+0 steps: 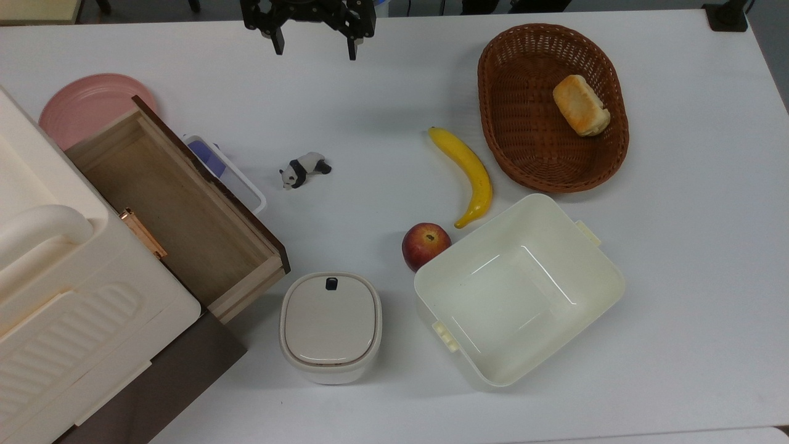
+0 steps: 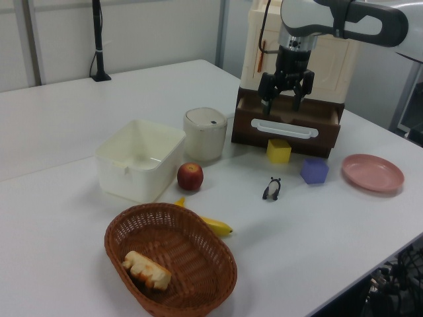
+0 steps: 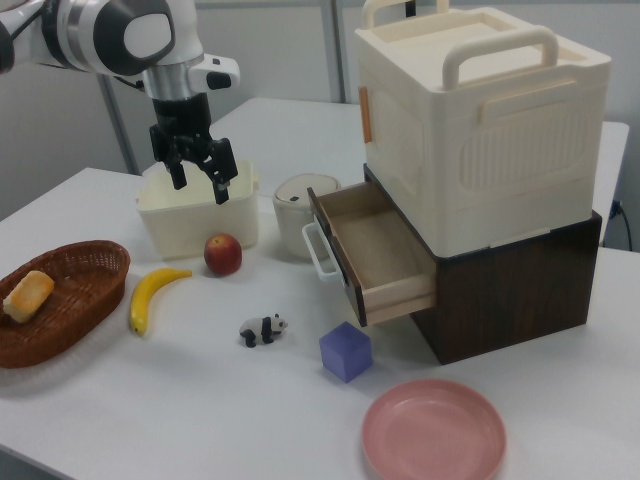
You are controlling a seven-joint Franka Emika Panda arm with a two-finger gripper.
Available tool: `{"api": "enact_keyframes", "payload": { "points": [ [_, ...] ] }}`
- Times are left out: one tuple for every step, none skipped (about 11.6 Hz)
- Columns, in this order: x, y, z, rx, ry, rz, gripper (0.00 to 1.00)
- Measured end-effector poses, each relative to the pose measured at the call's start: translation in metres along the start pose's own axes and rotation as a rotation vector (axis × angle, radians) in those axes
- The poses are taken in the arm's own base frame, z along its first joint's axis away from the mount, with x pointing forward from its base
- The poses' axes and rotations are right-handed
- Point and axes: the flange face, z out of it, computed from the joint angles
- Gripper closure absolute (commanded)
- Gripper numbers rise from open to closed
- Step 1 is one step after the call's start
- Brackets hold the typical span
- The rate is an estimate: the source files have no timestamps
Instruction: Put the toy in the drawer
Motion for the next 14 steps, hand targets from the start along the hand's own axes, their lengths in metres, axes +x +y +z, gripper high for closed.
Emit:
{"api": "enact_keyframes", "payload": {
  "points": [
    [0.000, 0.000, -0.001, 0.000, 0.001, 0.000, 0.00],
    [0.000, -0.001, -0.001, 0.006, 0.002, -0.015, 0.00],
    [0.000, -0.002, -0.002, 0.019, 0.002, -0.024, 0.00],
    [0.000, -0.003, -0.002, 0.028, 0.002, -0.027, 0.00],
    [0.000, -0.003, -0.003, 0.031, 0.003, -0.027, 0.00],
    [-0.001, -0.003, -0.004, 0.032, 0.005, -0.027, 0.00],
    [-0.001, -0.003, -0.004, 0.032, 0.006, -0.026, 0.00],
    [-0.001, -0.002, -0.004, 0.032, 0.006, -0.021, 0.00],
    [0.000, 0.000, -0.004, 0.031, 0.005, -0.004, 0.00],
    [0.000, 0.002, -0.002, 0.031, 0.002, 0.024, 0.00],
    [0.001, 0.003, 0.000, 0.031, -0.003, 0.061, 0.00],
    [0.002, 0.004, 0.002, 0.030, -0.006, 0.090, 0.00],
    [0.003, 0.006, 0.002, 0.030, -0.006, 0.126, 0.00],
    [0.003, 0.010, 0.002, 0.030, -0.007, 0.179, 0.00]
  ]
}}
